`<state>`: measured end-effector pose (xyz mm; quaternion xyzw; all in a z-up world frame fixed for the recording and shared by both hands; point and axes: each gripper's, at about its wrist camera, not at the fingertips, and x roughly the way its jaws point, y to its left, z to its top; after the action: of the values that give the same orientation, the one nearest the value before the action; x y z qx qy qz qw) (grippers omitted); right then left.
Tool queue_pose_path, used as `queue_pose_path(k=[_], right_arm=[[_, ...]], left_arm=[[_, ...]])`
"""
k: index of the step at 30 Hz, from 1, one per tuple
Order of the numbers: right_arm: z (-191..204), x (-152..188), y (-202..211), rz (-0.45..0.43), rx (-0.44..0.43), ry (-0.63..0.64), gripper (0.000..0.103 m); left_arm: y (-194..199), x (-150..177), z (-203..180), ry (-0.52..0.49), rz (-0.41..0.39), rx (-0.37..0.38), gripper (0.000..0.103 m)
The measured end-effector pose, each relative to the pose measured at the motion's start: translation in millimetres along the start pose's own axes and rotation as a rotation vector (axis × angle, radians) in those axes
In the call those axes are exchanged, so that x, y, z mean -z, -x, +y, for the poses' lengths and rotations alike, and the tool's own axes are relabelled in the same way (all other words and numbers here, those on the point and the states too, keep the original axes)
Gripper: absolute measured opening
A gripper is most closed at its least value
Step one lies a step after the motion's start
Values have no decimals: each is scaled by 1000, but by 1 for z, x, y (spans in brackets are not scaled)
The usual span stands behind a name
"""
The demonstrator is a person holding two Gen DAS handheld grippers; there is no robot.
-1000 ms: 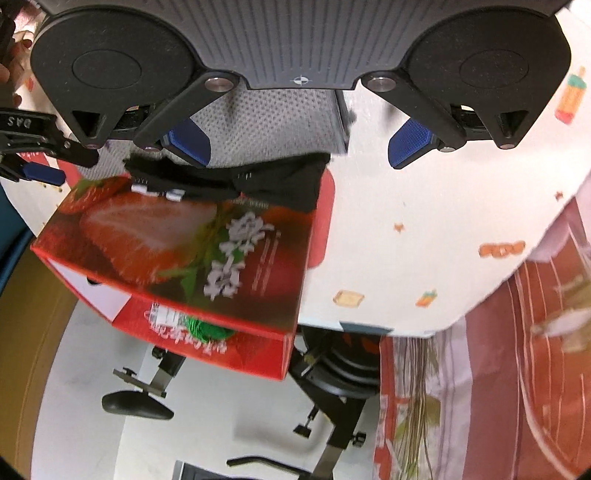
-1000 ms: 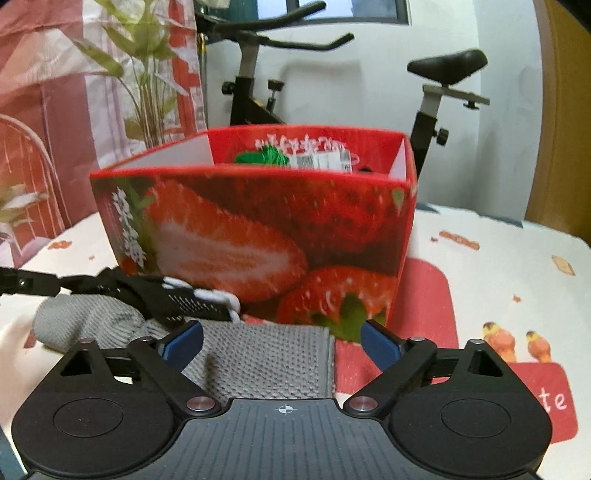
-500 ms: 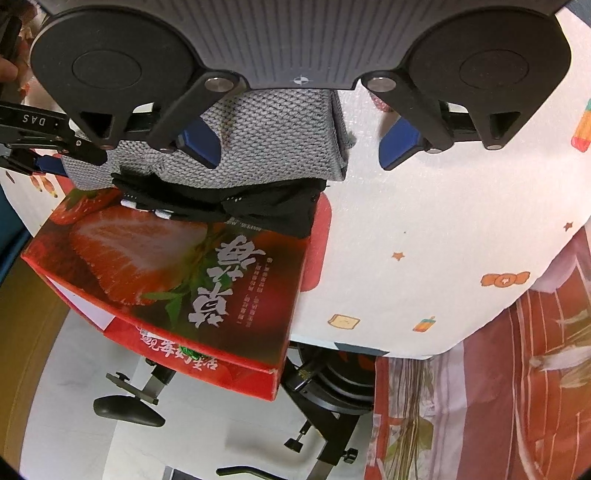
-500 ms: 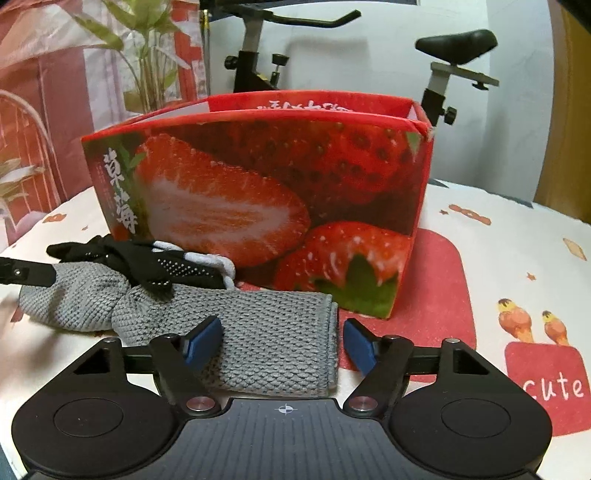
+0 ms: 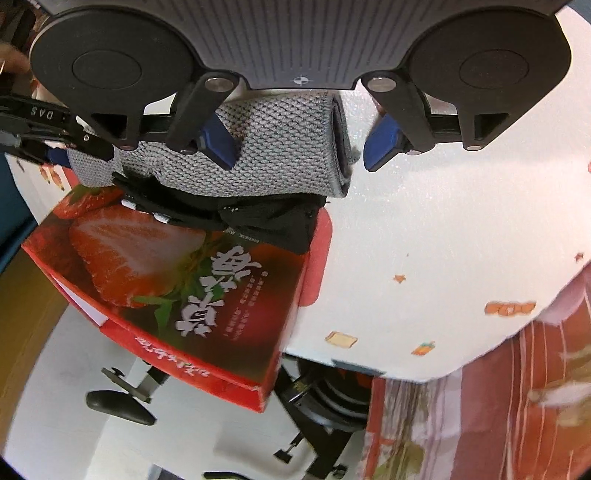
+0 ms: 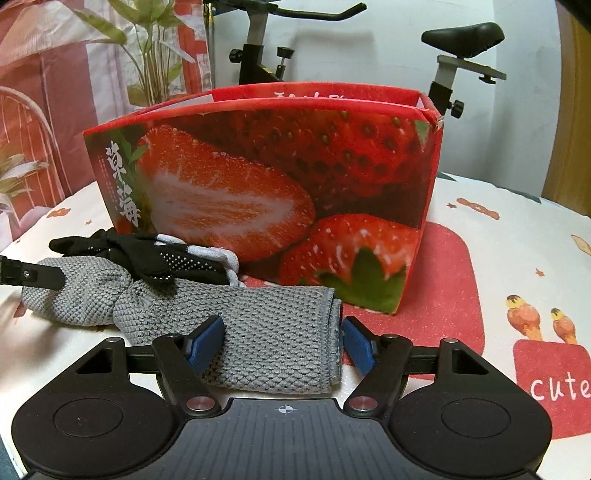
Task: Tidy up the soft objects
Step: 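Close both grippers on the grey knit cloth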
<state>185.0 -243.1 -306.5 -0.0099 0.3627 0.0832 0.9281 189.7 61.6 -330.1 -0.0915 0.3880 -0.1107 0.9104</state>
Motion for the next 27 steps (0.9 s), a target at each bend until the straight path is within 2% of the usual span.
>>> queue_pose_path(k=[2,9,13,14,15,16,18,21,27], right_arm=[[-1,0,0,3,-3,-1,68],[-1,0,0,7,-5,-11,67],[1,-2,-1,23,3,-20,67],[2,-3,-1,28,6,-18,67],[2,-3,-2,33,8,-16,67],[2,-4,-2,37,9,-17,67],[3,-4,-1,45,10,-19,63],[6,-4,5,58,5,-22,52],[6,1,19,78,-10,-41,34]], left_arm=[[-2,-1,3,22,-5,10,78],[-4,0,-8,-30,-1,-23,78],[-4,0,-7,-23,0,-25,75],[-2,0,-6,-21,0,-24,70],[-2,0,-5,-19,3,-14,57],[-2,1,-4,-14,9,-3,52],[-1,1,-4,-14,23,16,34],[1,3,-5,-20,36,31,23],[8,6,-12,-51,42,43,17]])
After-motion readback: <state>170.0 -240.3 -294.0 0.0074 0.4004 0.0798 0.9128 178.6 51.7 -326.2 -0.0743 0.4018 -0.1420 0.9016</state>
